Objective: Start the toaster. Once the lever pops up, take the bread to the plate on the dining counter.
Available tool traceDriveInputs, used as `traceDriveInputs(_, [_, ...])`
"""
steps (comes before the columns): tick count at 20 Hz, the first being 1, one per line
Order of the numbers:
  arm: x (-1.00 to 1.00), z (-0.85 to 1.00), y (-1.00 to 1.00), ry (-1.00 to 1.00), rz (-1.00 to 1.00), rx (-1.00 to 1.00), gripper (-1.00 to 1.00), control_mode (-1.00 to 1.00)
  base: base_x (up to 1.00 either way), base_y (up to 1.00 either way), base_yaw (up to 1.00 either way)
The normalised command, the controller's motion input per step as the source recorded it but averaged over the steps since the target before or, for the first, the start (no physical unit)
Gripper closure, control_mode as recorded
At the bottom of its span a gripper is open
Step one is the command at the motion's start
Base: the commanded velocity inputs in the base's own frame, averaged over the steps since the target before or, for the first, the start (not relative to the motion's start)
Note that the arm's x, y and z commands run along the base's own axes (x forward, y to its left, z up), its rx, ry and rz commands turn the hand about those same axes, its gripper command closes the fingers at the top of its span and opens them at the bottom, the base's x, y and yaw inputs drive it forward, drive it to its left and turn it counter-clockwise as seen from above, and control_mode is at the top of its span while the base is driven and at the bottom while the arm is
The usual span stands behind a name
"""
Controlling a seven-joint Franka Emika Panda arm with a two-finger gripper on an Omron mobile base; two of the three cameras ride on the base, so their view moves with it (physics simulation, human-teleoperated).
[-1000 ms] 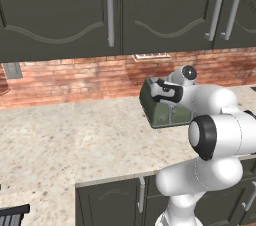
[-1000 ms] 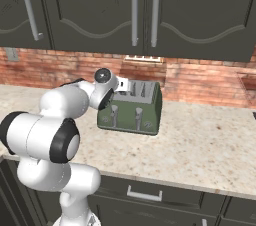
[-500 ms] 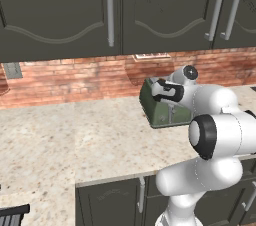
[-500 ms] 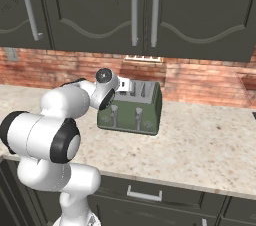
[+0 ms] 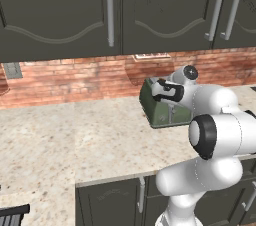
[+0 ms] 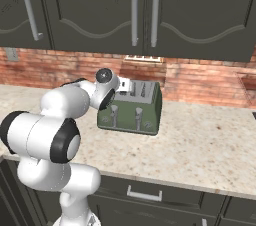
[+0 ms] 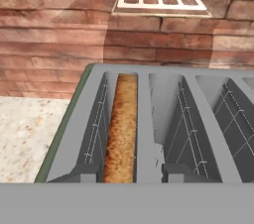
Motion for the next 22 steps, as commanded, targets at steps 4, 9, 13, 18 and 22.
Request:
traceDriveInputs(4, [0.00, 0.04, 0.00, 0.00, 0.00, 0.00, 1.00, -1.00, 0.00, 0.00, 0.00])
traceDriveInputs(9, [0.00, 0.11, 0.00, 0.00, 0.00, 0.00, 1.00, -1.00, 0.00, 0.00, 0.00])
traceDriveInputs(13, [0.00, 0.16, 0.00, 0.00, 0.00, 0.00, 1.00, -1.00, 0.00, 0.00, 0.00])
traceDriveInputs(18, [0.00, 0.18, 0.00, 0.00, 0.00, 0.00, 1.00, -1.00, 0.00, 0.00, 0.00])
traceDriveInputs(22, [0.00, 0.22, 0.00, 0.00, 0.00, 0.00, 1.00, -1.00, 0.00, 0.00, 0.00])
